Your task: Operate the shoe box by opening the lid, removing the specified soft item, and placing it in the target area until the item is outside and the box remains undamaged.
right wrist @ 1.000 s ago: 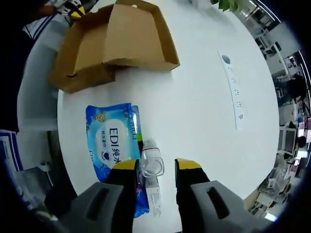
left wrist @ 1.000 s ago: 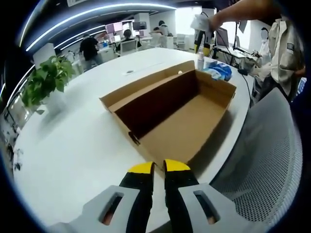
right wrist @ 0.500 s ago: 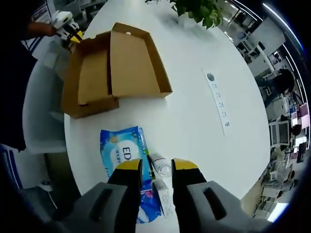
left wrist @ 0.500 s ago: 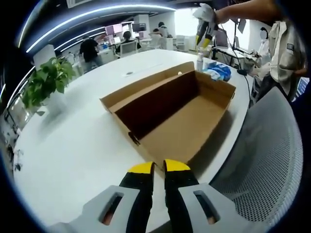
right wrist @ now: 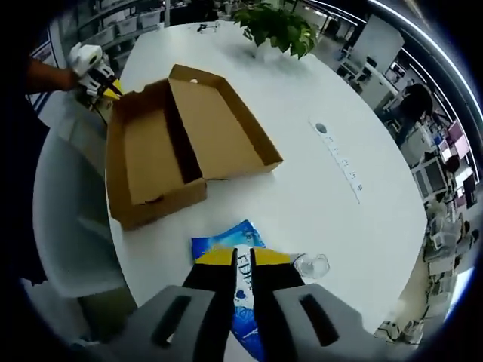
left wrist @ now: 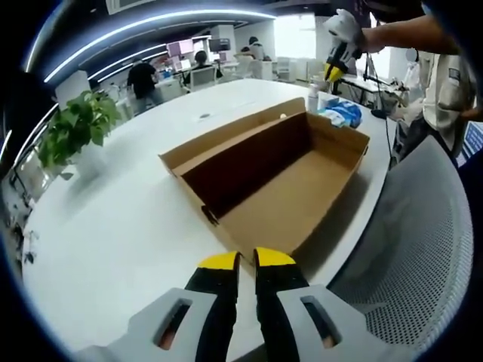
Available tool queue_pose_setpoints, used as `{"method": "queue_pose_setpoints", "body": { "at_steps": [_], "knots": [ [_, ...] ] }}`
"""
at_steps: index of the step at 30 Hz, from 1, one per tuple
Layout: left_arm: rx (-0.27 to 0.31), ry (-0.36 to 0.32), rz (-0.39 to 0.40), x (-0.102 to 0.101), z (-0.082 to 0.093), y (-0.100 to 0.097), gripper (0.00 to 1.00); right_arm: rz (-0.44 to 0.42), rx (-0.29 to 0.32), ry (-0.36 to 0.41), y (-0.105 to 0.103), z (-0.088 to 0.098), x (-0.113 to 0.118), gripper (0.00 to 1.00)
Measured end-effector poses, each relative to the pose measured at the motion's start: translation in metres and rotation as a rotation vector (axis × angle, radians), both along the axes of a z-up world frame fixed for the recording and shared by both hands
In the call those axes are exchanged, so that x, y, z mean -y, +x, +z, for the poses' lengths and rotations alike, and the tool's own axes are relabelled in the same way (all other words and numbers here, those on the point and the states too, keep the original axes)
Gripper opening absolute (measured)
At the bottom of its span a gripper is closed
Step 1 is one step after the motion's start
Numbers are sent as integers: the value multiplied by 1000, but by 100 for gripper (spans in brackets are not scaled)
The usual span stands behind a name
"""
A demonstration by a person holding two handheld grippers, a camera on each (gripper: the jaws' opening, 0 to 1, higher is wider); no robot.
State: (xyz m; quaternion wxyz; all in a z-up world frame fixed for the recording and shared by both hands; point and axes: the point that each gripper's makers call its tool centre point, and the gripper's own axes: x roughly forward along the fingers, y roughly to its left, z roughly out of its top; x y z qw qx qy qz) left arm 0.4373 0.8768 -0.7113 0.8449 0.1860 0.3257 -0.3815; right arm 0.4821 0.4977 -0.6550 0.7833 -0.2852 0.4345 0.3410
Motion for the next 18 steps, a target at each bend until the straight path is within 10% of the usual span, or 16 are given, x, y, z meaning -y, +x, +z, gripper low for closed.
{"method": "queue_pose_setpoints", "body": {
  "at_steps": [18],
  "knots": [
    [11,5,44,-1,0,0,4,-88,50,126,-30,-16,-75,6]
  ]
}}
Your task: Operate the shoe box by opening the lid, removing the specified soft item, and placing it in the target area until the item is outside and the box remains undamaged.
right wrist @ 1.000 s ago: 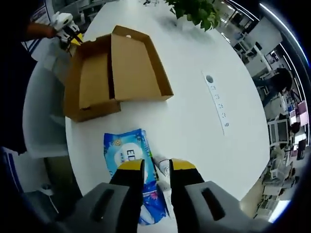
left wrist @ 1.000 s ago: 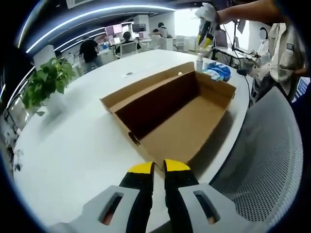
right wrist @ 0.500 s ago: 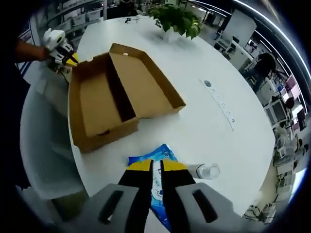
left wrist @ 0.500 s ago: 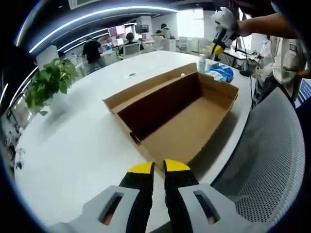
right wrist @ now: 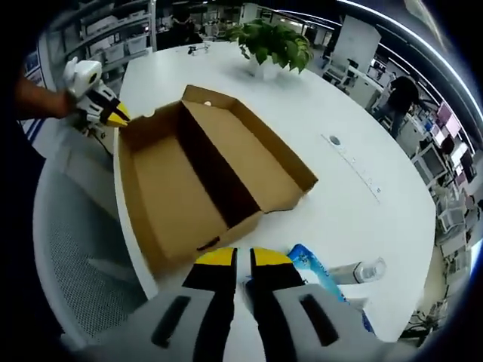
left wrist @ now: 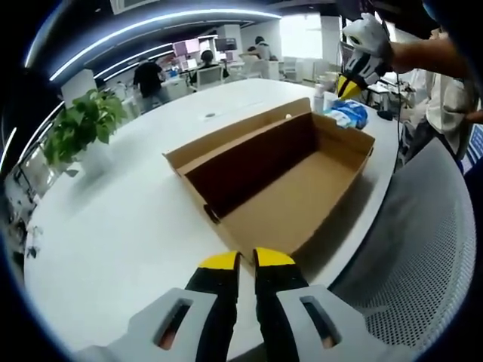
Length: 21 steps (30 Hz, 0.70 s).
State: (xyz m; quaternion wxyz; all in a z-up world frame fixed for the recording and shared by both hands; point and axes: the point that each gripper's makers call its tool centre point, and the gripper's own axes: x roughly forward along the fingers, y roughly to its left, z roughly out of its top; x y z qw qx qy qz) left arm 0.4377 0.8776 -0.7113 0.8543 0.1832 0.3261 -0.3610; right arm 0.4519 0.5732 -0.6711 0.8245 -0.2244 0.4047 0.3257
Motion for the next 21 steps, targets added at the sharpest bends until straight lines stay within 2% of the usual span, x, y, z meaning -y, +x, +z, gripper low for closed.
{"method": "queue_pose_setpoints", "body": {
  "at_steps": [3,7,9,10,14,15,17,20,21],
  "knots": [
    [-13,-6,39,-1,0,0,3,-20,6,17,-3,-2,-6,6],
    [-64,-49,158,-2,0,1,3,-46,0,33,-8,-7,-11,6],
    [-120,-110,249,-2,-1,1,2,-47,1,30,-11,-10,-13,5],
    [-118,-106,253,-4,-1,2,2,-50,4,33,-11,-11,-14,5],
    [-189,-196,355,-4,-2,2,2,-71,5,51,-11,-12,-13,4],
    [-224,-229,399,-5,-3,2,2,-77,9,51,-10,-12,-12,4],
    [-209,-212,392,-6,-2,3,2,-83,11,63,-8,-13,-12,4],
    [-250,-255,466,-6,-3,3,1,-97,17,72,-5,-13,-11,4],
    [-243,-245,458,-6,-3,3,1,-105,19,80,-4,-13,-11,4]
  ]
}}
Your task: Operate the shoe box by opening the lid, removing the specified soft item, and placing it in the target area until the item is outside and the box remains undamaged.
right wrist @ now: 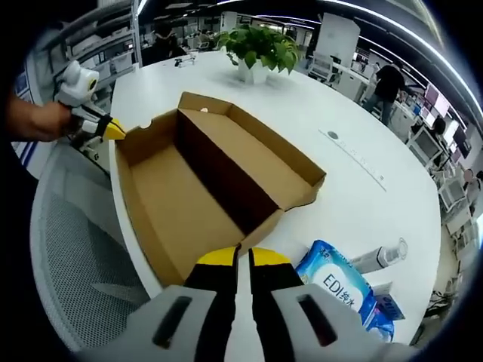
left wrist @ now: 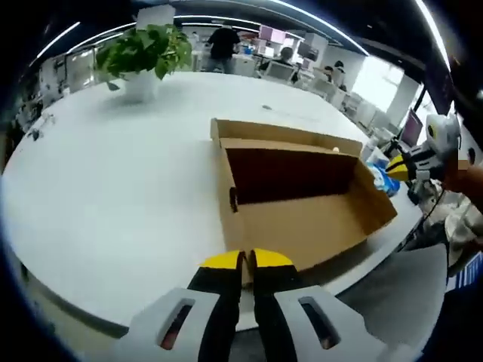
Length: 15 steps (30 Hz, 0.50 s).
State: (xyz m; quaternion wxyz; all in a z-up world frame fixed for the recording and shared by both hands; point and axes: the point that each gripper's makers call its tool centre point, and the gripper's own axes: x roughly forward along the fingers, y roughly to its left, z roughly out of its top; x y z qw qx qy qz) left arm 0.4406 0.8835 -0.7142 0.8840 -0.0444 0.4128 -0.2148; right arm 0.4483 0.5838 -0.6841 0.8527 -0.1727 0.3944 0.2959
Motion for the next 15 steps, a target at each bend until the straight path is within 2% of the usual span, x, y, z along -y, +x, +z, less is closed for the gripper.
{"method": "queue_pose_setpoints", "body": {
  "at_steps": [8,15],
  "knots": [
    [-4,29,28,2,0,2,0,-66,27,44,18,6,3,3],
    [-11,33,38,1,0,3,0,-103,69,57,52,17,6,5]
  ]
}}
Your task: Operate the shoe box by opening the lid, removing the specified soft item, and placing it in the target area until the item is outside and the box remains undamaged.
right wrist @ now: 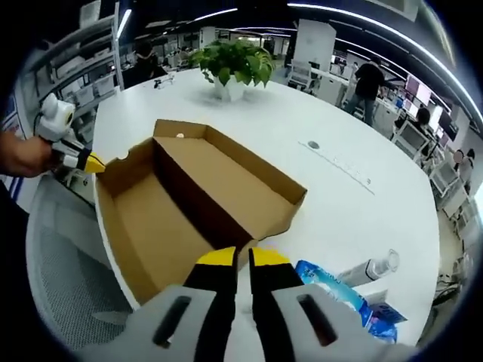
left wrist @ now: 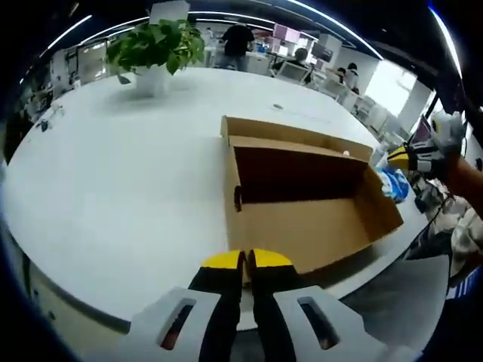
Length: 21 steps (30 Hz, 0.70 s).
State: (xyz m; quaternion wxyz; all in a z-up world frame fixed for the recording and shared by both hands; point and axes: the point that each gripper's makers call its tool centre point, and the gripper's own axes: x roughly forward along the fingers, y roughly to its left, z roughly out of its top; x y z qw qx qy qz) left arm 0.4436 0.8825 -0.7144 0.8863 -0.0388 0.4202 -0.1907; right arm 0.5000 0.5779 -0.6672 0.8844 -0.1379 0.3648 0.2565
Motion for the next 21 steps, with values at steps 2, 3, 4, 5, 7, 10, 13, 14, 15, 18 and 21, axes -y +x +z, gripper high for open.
{"method": "queue_pose_setpoints", "body": {
  "at_steps": [2,3,4,5,7,10,13,14,15,18,21],
  "knots": [
    [-1,1,1,0,0,0,0,3,7,-25,10,0,3,5],
    [0,1,2,0,0,1,0,-1,6,-26,13,0,4,5],
    [1,2,2,0,0,0,0,-4,4,-28,17,0,5,6],
    [0,-1,5,0,0,0,0,-6,5,-36,21,0,7,5],
    [-3,-9,14,-1,-1,1,0,-15,-2,-45,28,-2,10,6],
    [-3,-13,20,0,0,1,0,-15,-19,-61,36,-7,13,5],
    [-4,-17,24,0,0,0,0,-22,-37,-72,42,-13,18,6],
    [-5,-19,26,0,0,0,0,-21,-35,-70,44,-13,18,6],
    [-5,-18,24,0,-1,1,0,-23,-38,-72,47,-14,19,6],
    [-1,-18,23,0,-1,2,0,-22,-42,-80,53,-18,21,7],
    [-2,-17,22,0,-1,1,0,-18,-60,-88,57,-24,22,7]
  ]
}}
